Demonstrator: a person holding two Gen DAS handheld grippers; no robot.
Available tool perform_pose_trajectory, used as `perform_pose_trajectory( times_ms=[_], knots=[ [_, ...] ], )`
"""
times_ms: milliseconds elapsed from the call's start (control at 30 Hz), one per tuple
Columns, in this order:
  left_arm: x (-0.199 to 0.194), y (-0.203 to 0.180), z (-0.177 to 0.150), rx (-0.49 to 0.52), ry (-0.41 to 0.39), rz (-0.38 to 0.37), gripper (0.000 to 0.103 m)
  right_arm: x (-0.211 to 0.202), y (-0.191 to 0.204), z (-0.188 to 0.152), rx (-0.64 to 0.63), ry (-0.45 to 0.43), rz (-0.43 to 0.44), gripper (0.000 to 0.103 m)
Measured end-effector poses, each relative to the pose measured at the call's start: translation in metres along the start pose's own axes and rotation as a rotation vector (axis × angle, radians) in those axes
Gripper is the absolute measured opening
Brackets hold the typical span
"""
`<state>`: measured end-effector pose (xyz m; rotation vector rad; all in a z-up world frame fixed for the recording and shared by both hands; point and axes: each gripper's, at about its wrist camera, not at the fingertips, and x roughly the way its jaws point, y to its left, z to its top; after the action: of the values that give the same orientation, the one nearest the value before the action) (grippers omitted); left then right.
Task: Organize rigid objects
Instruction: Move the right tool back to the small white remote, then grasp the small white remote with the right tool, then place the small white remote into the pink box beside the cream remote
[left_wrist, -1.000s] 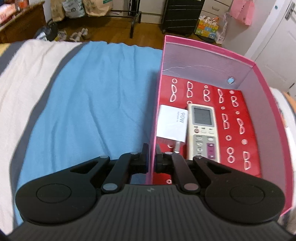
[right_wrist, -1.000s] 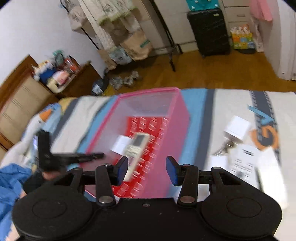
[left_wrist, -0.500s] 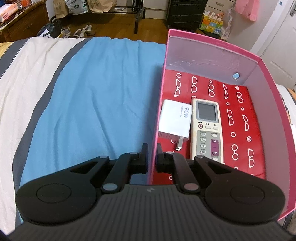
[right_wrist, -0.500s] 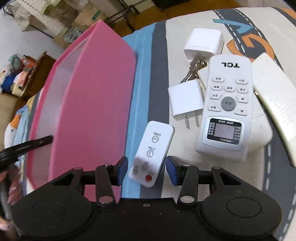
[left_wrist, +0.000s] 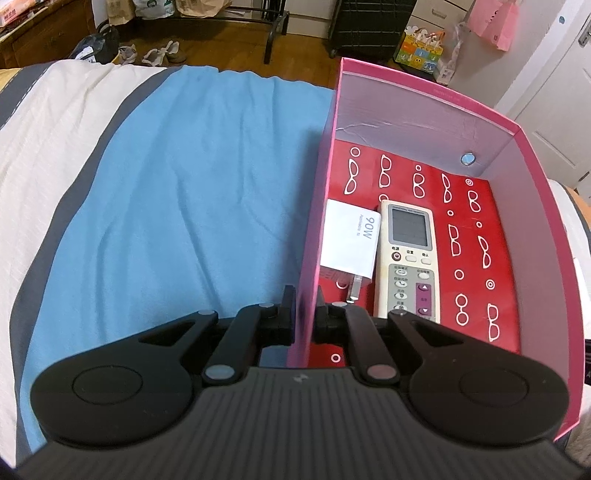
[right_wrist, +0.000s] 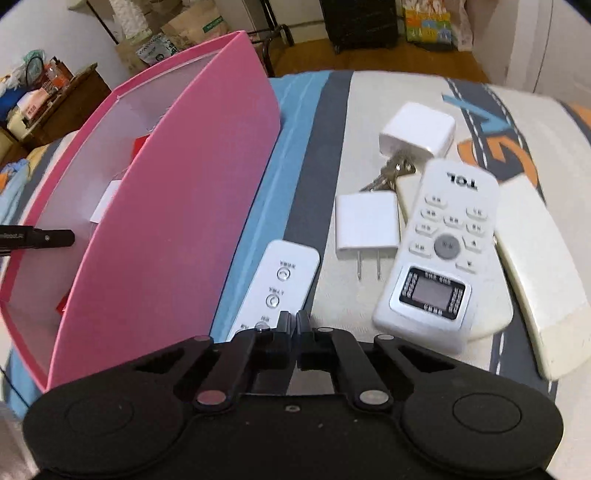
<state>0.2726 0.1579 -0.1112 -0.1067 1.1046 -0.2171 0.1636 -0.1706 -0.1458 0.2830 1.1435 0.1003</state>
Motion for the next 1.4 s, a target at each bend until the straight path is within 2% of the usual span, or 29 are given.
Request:
perform_pose_trajectory(
  times_ms=[100,133,167,300,367,533,667,733,900,933,1067,1133,1200,1233,1300,1333,1400],
  knots=[
    [0.000,-0.001,0.000,0.004,-0.001,0.005,0.007,0.003,0.000,0.001,0.059,0.009,0.035,0.023],
    [0.000,-0.001,0.000,0.002,-0.001,0.004,0.007,0.005,0.002,0.002,0.059,0.007,0.035,0.039],
    [0.000,-0.001,0.000,0.001,0.000,0.002,0.007,0.006,0.004,0.002,0.053,0.000,0.024,0.048],
    [0.000,0.000,0.000,-0.003,0.000,0.001,0.007,0.015,0.009,0.005,0.048,-0.026,0.005,0.053],
    [0.000,0.001,0.000,-0.006,0.001,-0.002,0.007,0.018,0.015,0.007,0.005,-0.034,0.003,0.063],
    [-0.001,0.002,0.000,-0.010,0.000,-0.003,0.008,0.017,0.029,-0.001,-0.140,-0.017,-0.035,0.062],
    [0.000,0.002,0.001,-0.018,0.004,-0.004,0.008,0.008,0.032,-0.010,-0.198,-0.014,-0.054,0.031],
    [0.000,0.002,0.000,-0.017,0.004,-0.003,0.008,0.001,0.022,-0.011,-0.174,0.003,-0.034,0.027],
    [-0.001,0.002,-0.001,-0.013,0.003,0.003,0.008,0.000,0.007,-0.007,-0.107,0.068,0.007,0.027],
    [-0.001,0.002,-0.001,-0.012,0.003,0.004,0.008,0.002,0.007,-0.006,-0.091,0.070,0.010,0.030],
    [0.000,0.002,0.000,-0.018,0.005,-0.003,0.008,0.012,0.007,0.000,-0.075,0.058,0.005,0.053],
    [0.000,0.003,0.000,-0.019,0.005,-0.004,0.008,0.017,0.010,0.001,-0.066,0.043,0.012,0.058],
    [0.000,0.003,0.000,-0.017,0.004,-0.003,0.008,0.023,0.020,0.002,-0.150,0.028,-0.025,0.058],
    [0.000,0.003,0.000,-0.018,0.004,-0.004,0.008,0.022,0.028,-0.003,-0.210,0.016,-0.062,0.053],
    [0.000,0.003,0.000,-0.022,0.006,-0.005,0.009,0.020,0.039,-0.011,-0.291,-0.008,-0.109,0.050],
    [0.000,0.003,0.000,-0.024,0.006,-0.004,0.010,0.018,0.041,-0.014,-0.301,-0.012,-0.117,0.046],
    [0.001,0.003,0.000,-0.025,0.006,-0.005,0.010,0.014,0.041,-0.017,-0.300,-0.008,-0.108,0.046]
  ],
)
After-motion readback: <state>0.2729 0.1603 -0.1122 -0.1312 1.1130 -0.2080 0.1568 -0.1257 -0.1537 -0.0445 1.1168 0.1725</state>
